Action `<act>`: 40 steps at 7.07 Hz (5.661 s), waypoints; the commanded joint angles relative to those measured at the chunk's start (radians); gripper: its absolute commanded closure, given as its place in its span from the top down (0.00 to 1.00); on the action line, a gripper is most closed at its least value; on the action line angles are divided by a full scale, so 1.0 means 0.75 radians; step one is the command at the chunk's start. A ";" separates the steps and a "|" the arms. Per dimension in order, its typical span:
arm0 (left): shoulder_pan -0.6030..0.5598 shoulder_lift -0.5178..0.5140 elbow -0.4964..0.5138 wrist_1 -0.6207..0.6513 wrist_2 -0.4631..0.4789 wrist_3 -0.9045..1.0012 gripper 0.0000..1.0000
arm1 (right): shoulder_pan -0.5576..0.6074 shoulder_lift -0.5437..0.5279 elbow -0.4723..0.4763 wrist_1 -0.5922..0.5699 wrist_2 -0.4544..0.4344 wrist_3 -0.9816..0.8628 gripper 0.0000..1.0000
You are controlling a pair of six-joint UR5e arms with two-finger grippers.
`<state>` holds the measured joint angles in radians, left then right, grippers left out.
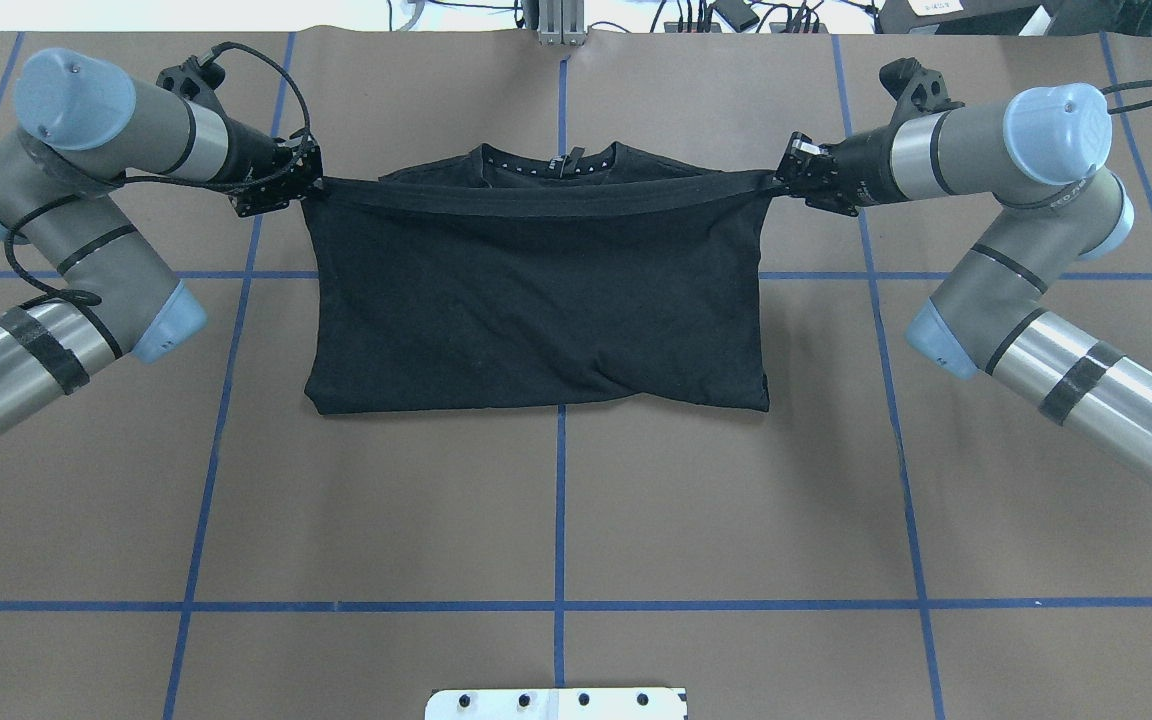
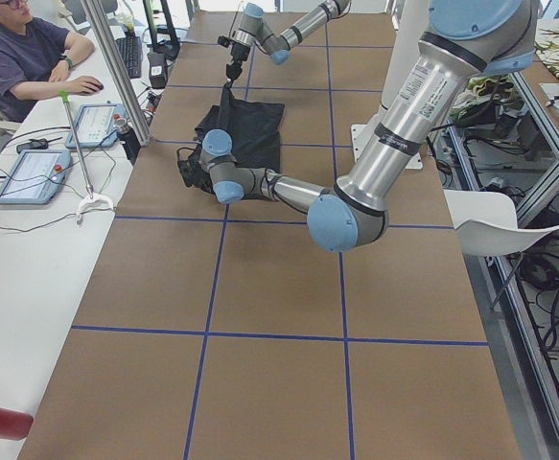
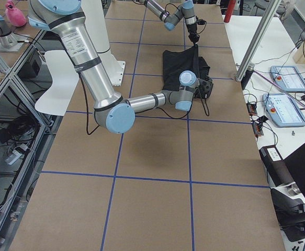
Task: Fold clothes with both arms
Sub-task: 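Lower the hem onto the collar edge with both grippers, then open both grippers and lift them away from the folded shirt, then move the right gripper to the folded shirt's corner nearest it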
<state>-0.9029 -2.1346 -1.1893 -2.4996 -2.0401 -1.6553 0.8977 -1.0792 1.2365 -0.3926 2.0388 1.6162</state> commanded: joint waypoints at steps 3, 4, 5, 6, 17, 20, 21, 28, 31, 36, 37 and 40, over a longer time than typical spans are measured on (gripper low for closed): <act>-0.015 -0.011 0.017 -0.005 0.002 -0.004 0.00 | 0.024 0.023 -0.041 -0.002 -0.045 0.001 0.00; -0.025 -0.013 0.017 -0.005 0.002 -0.004 0.00 | 0.030 0.036 -0.043 -0.006 -0.059 0.001 0.00; -0.025 -0.015 0.017 -0.005 0.002 -0.004 0.00 | 0.030 0.042 -0.043 -0.008 -0.084 0.001 0.00; -0.025 -0.019 0.017 -0.005 0.002 -0.004 0.00 | 0.026 0.044 -0.061 -0.008 -0.106 -0.001 0.00; -0.033 -0.038 -0.048 -0.003 0.002 0.004 1.00 | -0.009 0.136 -0.074 -0.092 -0.119 0.009 1.00; -0.048 -0.036 -0.104 0.003 0.004 0.002 1.00 | -0.009 0.144 -0.057 -0.094 -0.057 0.021 1.00; -0.048 -0.036 -0.122 0.009 0.004 0.002 1.00 | -0.015 0.128 -0.057 -0.096 -0.055 0.021 1.00; -0.050 -0.025 -0.165 0.019 -0.002 0.000 1.00 | -0.031 0.065 0.290 -0.757 0.290 0.009 1.00; -0.050 -0.021 -0.169 0.019 0.000 -0.010 1.00 | -0.176 -0.084 0.357 -0.745 0.315 0.005 1.00; -0.050 -0.021 -0.173 0.019 0.004 -0.014 1.00 | -0.236 -0.136 0.370 -0.747 0.288 -0.003 0.99; -0.050 -0.021 -0.173 0.019 0.004 -0.014 1.00 | -0.236 -0.134 0.378 -0.747 0.290 -0.003 0.85; -0.048 -0.019 -0.171 0.019 0.006 -0.014 1.00 | -0.248 -0.154 0.366 -0.747 0.251 -0.007 0.53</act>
<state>-0.9398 -2.1494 -1.3183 -2.4850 -2.0358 -1.6659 0.7139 -1.1852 1.5128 -0.9533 2.2352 1.6134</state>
